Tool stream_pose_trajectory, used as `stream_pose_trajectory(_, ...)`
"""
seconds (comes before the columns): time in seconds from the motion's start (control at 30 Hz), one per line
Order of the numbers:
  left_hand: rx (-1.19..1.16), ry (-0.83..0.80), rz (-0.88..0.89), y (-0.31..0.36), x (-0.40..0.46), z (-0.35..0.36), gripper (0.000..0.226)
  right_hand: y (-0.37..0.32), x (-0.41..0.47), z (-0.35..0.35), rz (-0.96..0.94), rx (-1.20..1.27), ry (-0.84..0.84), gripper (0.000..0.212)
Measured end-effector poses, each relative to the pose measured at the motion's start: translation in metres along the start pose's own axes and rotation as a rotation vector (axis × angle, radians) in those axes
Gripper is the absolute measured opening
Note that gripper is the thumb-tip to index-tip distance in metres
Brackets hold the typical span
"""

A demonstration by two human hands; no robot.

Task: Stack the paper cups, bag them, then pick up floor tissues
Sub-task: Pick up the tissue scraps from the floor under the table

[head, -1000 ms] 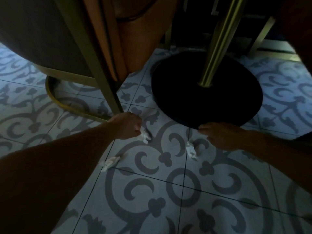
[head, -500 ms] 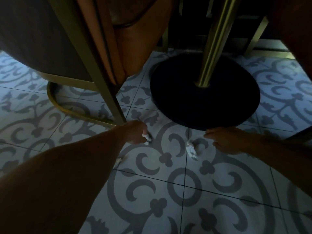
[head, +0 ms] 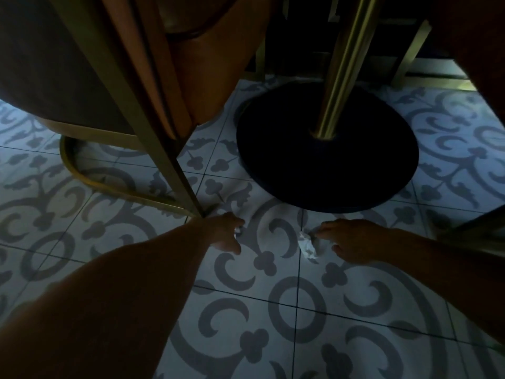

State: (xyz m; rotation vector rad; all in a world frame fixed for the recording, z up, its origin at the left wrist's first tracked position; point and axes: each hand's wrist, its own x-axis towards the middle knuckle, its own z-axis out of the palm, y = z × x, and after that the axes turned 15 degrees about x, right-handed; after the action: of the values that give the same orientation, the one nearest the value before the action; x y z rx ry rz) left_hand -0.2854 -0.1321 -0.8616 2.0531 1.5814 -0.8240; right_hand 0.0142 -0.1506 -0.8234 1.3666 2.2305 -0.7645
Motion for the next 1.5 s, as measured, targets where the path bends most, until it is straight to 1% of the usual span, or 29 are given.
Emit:
stream_pose_trajectory(0.07,0.069,-0.038,0.014,0.002,0.004,0.001,0.09,-0.003,-0.002,0.0,0.004,0.006,-0.006,0.056)
stream_pose_trajectory(0.13,0.104,-0.071,0.034,0.002,0.007,0.002,0.085,-0.006,-0.004,0.0,0.009,0.018,-0.014,0.057)
stream_pose_trajectory(0.23,0.116,-0.068,0.037,0.003,0.008,0.003,0.081,-0.007,-0.003,0.001,0.009,0.027,-0.031,0.058)
stream_pose_trajectory(0.33,0.126,-0.02,0.011,0.005,0.004,0.0,0.073,-0.006,-0.001,0.004,0.029,0.041,-0.057,0.059)
stream_pose_trajectory(0.43,0.149,0.04,0.012,0.005,0.0,-0.001,0.055,-0.005,0.0,0.006,0.034,0.04,-0.061,0.06)
stream_pose_trajectory(0.53,0.114,0.153,0.016,0.004,-0.002,-0.004,0.034,-0.005,0.001,0.006,0.042,0.051,-0.064,0.059)
stream_pose_trajectory(0.63,-0.041,0.283,-0.002,0.003,-0.006,-0.012,0.02,-0.005,0.0,0.005,0.046,0.057,-0.056,0.058)
stream_pose_trajectory(0.7,-0.14,0.339,-0.002,0.005,-0.007,-0.017,0.022,-0.005,-0.001,0.004,0.043,0.053,-0.06,0.058)
stream_pose_trajectory(0.77,-0.249,0.349,-0.021,0.007,-0.006,-0.019,0.021,-0.005,-0.003,0.003,0.036,0.053,-0.058,0.057)
stream_pose_trajectory(0.9,-0.517,0.29,-0.057,0.01,-0.006,-0.027,0.017,-0.007,-0.004,0.0,0.025,0.043,-0.053,0.055)
stream_pose_trajectory(0.97,-0.728,0.228,-0.095,0.014,-0.009,-0.033,0.019,-0.008,-0.003,0.001,0.015,0.043,-0.041,0.057)
stream_pose_trajectory(1.03,-0.975,0.134,-0.129,0.02,-0.014,-0.04,0.015,-0.008,-0.002,0.001,0.005,0.042,-0.033,0.059)
stream_pose_trajectory(1.13,-1.211,0.038,-0.147,0.026,-0.021,-0.047,0.015,-0.007,-0.002,0.001,-0.005,0.041,-0.038,0.06)
stream_pose_trajectory(1.2,-1.287,0.002,-0.127,0.027,-0.023,-0.049,0.019,-0.007,-0.002,0.002,-0.01,0.046,-0.034,0.06)
stream_pose_trajectory(1.33,-1.367,-0.088,-0.057,0.024,-0.024,-0.051,0.024,-0.007,-0.001,0.004,-0.014,0.047,-0.014,0.06)
stream_pose_trajectory(1.43,-1.511,-0.15,-0.043,0.022,-0.025,-0.055,0.042,-0.008,0.0,0.005,-0.009,0.034,-0.045,0.064)
stream_pose_trajectory(1.5,-1.549,-0.175,-0.043,0.022,-0.025,-0.058,0.054,-0.009,0.0,0.004,-0.017,0.032,-0.077,0.064)
